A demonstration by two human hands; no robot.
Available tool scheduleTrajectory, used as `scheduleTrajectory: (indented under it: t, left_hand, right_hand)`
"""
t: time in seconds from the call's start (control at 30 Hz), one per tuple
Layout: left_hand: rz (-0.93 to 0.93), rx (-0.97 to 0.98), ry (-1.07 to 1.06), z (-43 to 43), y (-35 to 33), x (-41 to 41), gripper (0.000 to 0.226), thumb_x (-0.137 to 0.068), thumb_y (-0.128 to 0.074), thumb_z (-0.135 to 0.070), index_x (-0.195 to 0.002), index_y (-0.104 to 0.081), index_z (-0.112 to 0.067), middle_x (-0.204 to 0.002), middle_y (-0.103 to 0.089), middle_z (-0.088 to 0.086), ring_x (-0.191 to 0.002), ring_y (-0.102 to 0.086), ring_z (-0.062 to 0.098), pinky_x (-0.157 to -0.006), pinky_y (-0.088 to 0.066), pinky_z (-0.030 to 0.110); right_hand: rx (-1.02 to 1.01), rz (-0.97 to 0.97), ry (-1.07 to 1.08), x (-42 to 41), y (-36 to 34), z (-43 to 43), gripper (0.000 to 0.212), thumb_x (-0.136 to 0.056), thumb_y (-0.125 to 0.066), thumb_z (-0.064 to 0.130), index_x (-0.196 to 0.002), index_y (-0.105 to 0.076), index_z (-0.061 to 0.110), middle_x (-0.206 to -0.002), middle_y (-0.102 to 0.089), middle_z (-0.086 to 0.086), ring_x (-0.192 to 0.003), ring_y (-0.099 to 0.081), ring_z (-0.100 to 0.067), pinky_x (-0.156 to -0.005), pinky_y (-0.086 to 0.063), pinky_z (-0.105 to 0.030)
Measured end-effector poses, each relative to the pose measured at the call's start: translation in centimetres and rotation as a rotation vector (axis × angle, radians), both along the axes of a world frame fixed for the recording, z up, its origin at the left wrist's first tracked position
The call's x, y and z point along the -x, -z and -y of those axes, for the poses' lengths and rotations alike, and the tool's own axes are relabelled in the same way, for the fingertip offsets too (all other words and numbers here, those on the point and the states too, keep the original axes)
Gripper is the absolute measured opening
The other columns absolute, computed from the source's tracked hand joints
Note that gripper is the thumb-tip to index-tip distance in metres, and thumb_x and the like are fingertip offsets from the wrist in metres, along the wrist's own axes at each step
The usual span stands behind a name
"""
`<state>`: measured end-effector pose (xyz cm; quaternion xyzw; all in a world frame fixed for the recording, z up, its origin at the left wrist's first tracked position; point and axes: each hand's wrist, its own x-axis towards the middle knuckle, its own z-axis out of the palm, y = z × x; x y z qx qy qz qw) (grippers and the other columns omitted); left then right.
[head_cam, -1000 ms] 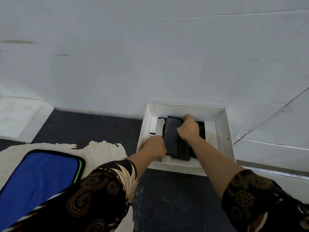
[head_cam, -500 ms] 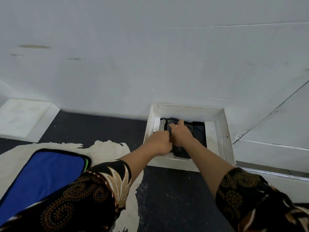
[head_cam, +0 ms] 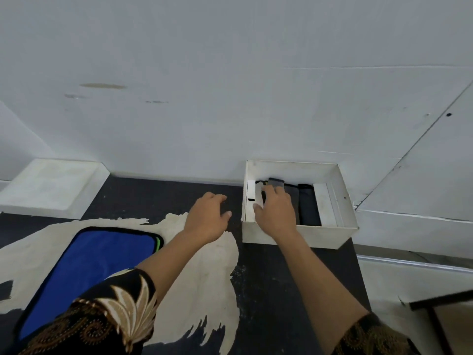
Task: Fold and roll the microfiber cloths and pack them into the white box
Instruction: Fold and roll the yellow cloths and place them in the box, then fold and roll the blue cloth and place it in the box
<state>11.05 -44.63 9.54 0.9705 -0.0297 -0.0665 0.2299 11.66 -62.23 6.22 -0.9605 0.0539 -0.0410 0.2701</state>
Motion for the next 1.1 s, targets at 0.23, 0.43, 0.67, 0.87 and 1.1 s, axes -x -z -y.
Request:
scheduleTrajectory:
  t: [0.23, 0.43, 0.67, 0.87, 1.1]
  left_hand:
    - [0.0, -0.085, 0.071, -10.9, 1.8, 5.4, 0.064, -0.092, -0.057, -0.049, -0.147, -0.039, -0.023, -0.154, -0.032, 0.002, -0.139, -0.034, 0.026, -0.11, -0.031, 0.043]
    - [-0.129, -0.075, -0.006, -23.3, 4.3, 10.7, 0.064, -0.095, -0.056, -0.045, -0.149, -0.034, -0.02, -0.155, -0.028, 0.005, -0.14, -0.03, 0.028, -0.112, -0.027, 0.045]
    - [-0.252, -0.158, -0.114, -34.5, 7.4, 14.3, 0.065, -0.095, -0.055, -0.048, -0.149, -0.034, -0.02, -0.155, -0.028, 0.007, -0.139, -0.032, 0.03, -0.111, -0.031, 0.046]
    - [-0.413, -0.215, -0.233, -41.6, 10.4, 16.9, 0.064, -0.093, -0.055, -0.047, -0.148, -0.035, -0.02, -0.15, -0.034, 0.01, -0.134, -0.039, 0.034, -0.107, -0.039, 0.046]
    - [-0.406, -0.246, -0.142, -43.9, 12.7, 19.8, 0.063, -0.096, -0.054, -0.038, -0.153, -0.03, -0.027, -0.157, -0.02, 0.01, -0.138, -0.031, 0.034, -0.113, -0.035, 0.044]
  right_hand:
    - [0.052, 0.096, 0.098, 9.5, 0.3, -10.4, 0.05, -0.087, -0.069, 0.032, -0.132, -0.053, 0.017, -0.129, -0.053, -0.007, -0.119, -0.047, -0.029, -0.097, -0.045, -0.042]
    - [-0.025, -0.047, 0.123, 15.1, 3.2, -21.7, 0.05, -0.089, -0.067, 0.032, -0.135, -0.05, 0.02, -0.135, -0.047, -0.004, -0.121, -0.044, -0.025, -0.099, -0.042, -0.039]
    - [-0.054, -0.142, 0.04, 17.1, 5.3, -30.8, 0.052, -0.091, -0.065, 0.029, -0.138, -0.045, 0.021, -0.138, -0.042, -0.002, -0.125, -0.042, -0.022, -0.102, -0.043, -0.037]
    - [-0.015, -0.223, -0.056, 18.6, 7.6, -35.4, 0.056, -0.092, -0.066, 0.03, -0.142, -0.043, 0.019, -0.141, -0.038, -0.004, -0.128, -0.04, -0.022, -0.103, -0.044, -0.033]
    - [0.155, -0.343, -0.238, 21.9, 11.3, -38.2, 0.055, -0.092, -0.064, 0.031, -0.142, -0.044, 0.018, -0.145, -0.035, -0.004, -0.129, -0.039, -0.023, -0.107, -0.042, -0.035]
